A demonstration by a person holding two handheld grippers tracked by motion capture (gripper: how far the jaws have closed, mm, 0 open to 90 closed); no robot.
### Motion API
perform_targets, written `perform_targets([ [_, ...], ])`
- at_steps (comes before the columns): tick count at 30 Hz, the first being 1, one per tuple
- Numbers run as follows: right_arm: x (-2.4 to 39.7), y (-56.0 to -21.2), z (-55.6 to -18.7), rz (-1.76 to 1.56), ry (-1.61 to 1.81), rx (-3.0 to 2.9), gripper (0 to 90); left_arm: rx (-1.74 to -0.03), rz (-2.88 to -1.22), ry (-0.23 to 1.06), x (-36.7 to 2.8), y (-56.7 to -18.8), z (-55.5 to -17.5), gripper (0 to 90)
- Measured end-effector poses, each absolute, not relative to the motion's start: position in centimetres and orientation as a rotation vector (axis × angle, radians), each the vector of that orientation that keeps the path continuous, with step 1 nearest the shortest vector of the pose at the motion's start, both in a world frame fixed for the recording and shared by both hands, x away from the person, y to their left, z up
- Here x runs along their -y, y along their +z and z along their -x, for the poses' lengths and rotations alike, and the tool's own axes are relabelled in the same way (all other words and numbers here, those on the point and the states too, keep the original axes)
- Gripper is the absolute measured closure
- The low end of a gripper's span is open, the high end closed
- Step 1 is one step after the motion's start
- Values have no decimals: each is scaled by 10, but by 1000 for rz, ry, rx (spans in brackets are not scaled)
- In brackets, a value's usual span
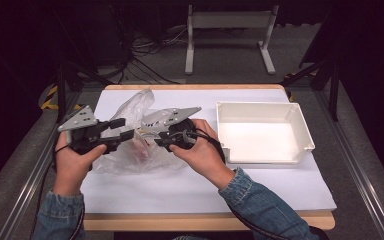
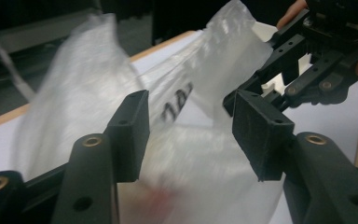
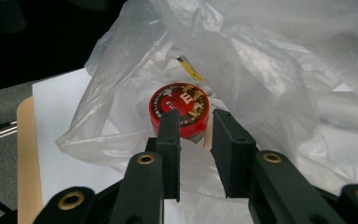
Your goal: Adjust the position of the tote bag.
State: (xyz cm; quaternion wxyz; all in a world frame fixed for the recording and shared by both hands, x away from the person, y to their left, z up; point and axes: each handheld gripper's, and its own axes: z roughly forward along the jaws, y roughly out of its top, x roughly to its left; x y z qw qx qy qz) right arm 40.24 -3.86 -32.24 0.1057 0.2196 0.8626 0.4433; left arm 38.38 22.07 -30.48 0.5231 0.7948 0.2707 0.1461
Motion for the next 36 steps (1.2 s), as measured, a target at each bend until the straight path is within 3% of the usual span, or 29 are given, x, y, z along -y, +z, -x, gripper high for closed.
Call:
perform_targets([
  [3, 40, -323, -402, -648, 1305, -2543, 718, -605, -1980, 291, -202, -307, -397, 566],
  [6, 42, -324, -401, -650, 1304, -2548, 709, -622, -2113, 293, -189, -311, -404, 743],
  [10, 43, -325, -403, -668, 1310, -2531, 623, -733, -2234, 289, -191, -319, -406, 809],
  [14, 42, -329, -407, -695, 1321, -2515, 537, -807, -2304, 290, -199, -328, -405, 790],
  [20, 33, -341, -414, -721, 1279, -2515, 297, -981, -2402, 280, -226, -354, -399, 710],
  [23, 24, -348, -416, -695, 1261, -2529, 236, -1036, -2387, 237, -239, -366, -396, 675],
  [36, 23, -357, -425, -806, 1389, -2492, 234, -1036, -2431, 29, -251, -389, -372, 635],
])
